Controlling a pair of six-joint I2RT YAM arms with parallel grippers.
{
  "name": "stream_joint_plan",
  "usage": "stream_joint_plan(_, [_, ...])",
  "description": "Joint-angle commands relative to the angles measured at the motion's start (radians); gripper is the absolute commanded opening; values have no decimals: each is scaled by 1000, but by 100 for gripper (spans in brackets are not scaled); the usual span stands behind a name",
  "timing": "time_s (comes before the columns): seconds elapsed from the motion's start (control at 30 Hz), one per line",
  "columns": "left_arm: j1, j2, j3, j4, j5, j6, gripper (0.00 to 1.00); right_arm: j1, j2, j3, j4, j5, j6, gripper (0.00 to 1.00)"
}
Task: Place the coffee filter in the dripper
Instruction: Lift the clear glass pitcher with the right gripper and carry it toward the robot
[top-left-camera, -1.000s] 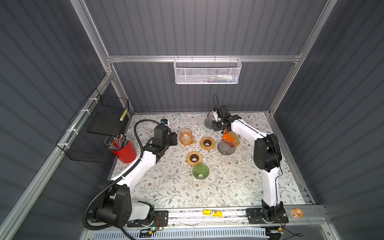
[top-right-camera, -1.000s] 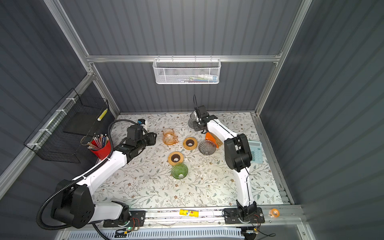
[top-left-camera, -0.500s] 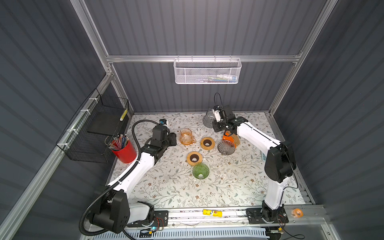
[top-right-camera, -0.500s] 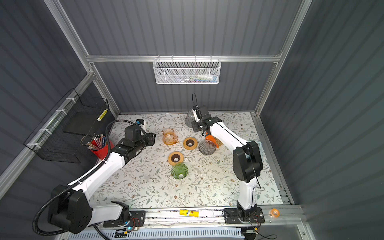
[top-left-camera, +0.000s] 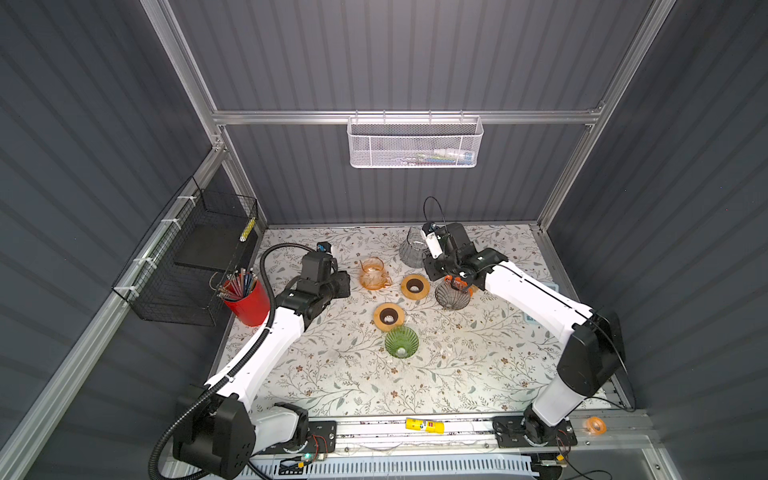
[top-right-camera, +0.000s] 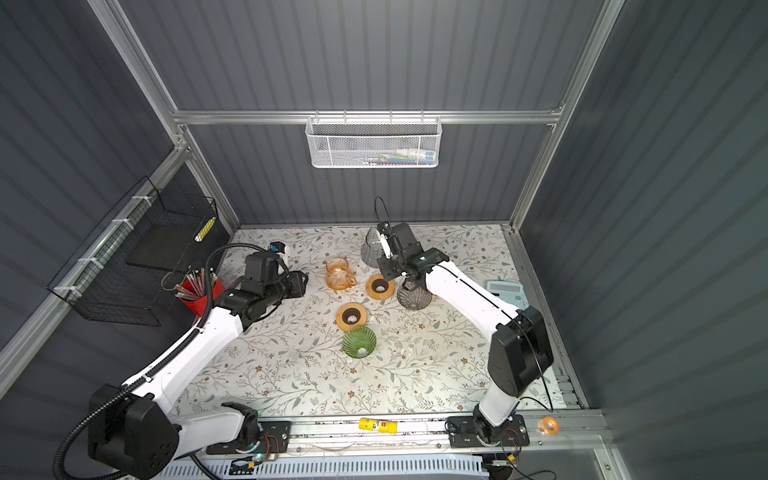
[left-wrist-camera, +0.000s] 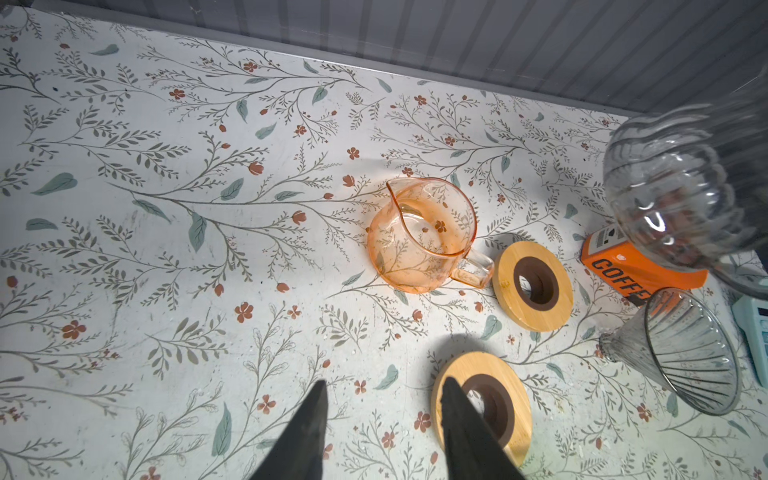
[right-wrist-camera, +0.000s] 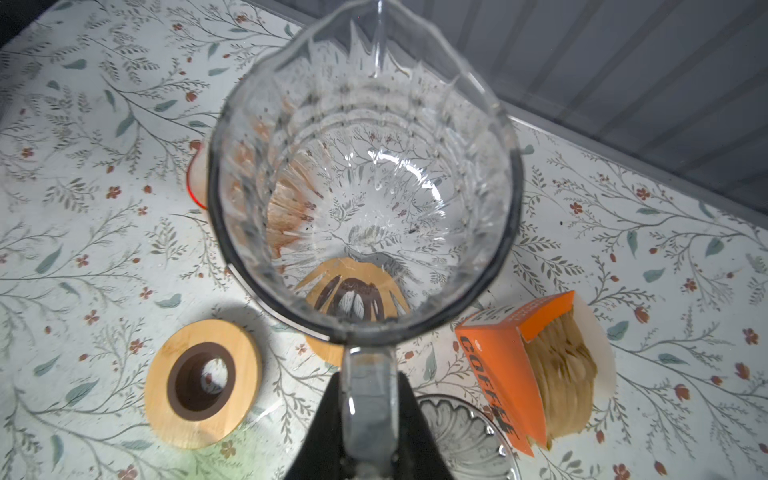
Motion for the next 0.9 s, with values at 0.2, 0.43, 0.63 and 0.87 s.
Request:
stream_joint_plan(0.2, [18,45,48,-90,32,-90,45,110,-185,-110,49,7,-9,0])
stream_joint_plan(0.43, [123,8,-16,-19,198,-147,44,196,-286,-164,29,-9,4,0])
stream_joint_plan(0.63, [155,-14,-37,-4,249,-181,44,294,-332,-190,-11,-27,-4,0])
stream_joint_plan(0.87, [164,-37,-50,-4,252,-193,44,428,-332,-216,-55,-33,-14,0])
